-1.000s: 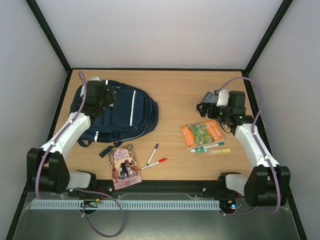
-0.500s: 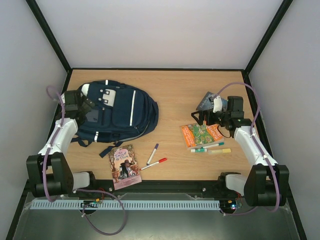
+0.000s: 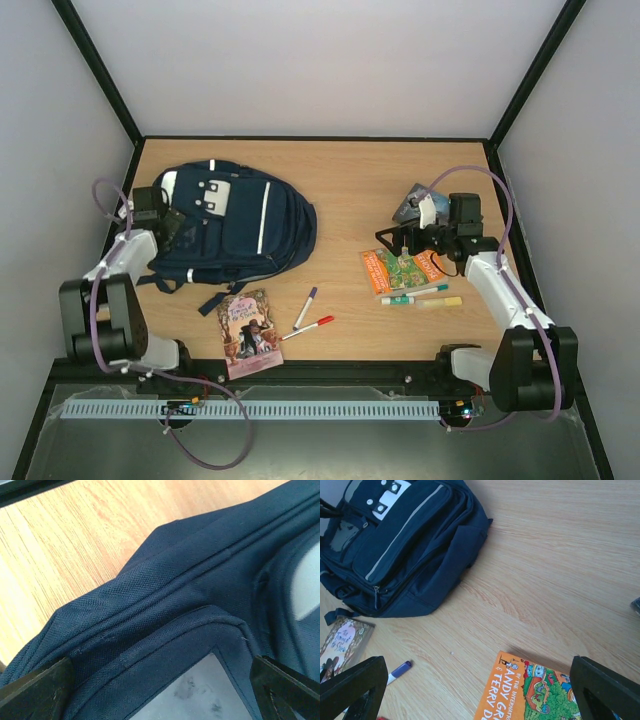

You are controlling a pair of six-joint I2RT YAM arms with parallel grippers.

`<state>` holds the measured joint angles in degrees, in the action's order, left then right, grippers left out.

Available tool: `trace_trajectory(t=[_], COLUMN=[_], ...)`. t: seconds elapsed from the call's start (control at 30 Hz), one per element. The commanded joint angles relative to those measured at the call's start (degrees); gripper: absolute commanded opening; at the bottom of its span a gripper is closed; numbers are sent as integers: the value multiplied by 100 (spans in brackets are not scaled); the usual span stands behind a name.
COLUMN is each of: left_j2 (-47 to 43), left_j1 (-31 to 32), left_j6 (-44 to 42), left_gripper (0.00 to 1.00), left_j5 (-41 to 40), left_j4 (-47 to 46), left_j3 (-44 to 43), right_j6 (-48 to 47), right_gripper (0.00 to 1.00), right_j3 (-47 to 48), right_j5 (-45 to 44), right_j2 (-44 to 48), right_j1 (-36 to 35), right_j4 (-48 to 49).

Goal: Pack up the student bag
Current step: Adjust the student bag at the center of the board.

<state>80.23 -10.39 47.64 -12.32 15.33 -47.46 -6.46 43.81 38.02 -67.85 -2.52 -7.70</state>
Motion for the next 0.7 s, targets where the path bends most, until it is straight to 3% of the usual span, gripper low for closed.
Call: trace_trajectory(t=[0.0, 0.17, 0.33, 0.53, 0.67], left_j2=[942, 2512, 3534, 4066, 3821], left_j1=[-22, 324, 939, 1836, 2037], left_j6=[-75, -729, -1096, -1706, -1783], left_gripper=[98, 95, 92, 91, 91], left_j5=[-144, 127, 828, 994, 976], left_j4=[-552, -552, -758, -1030, -977], left_j3=[-262, -1559, -2684, -3300, -3334], right_j6=[-187, -239, -254, -322, -419], right_gripper=[100, 100, 100, 100, 96], right_j3=[-18, -30, -64, -63, -31], right_j5=[210, 161, 183, 368, 410], right_j2=[-105, -56, -60, -191, -289], right_j1=[-46, -46, -46, -46, -46], right_j4=[-198, -231, -224, -292, -364])
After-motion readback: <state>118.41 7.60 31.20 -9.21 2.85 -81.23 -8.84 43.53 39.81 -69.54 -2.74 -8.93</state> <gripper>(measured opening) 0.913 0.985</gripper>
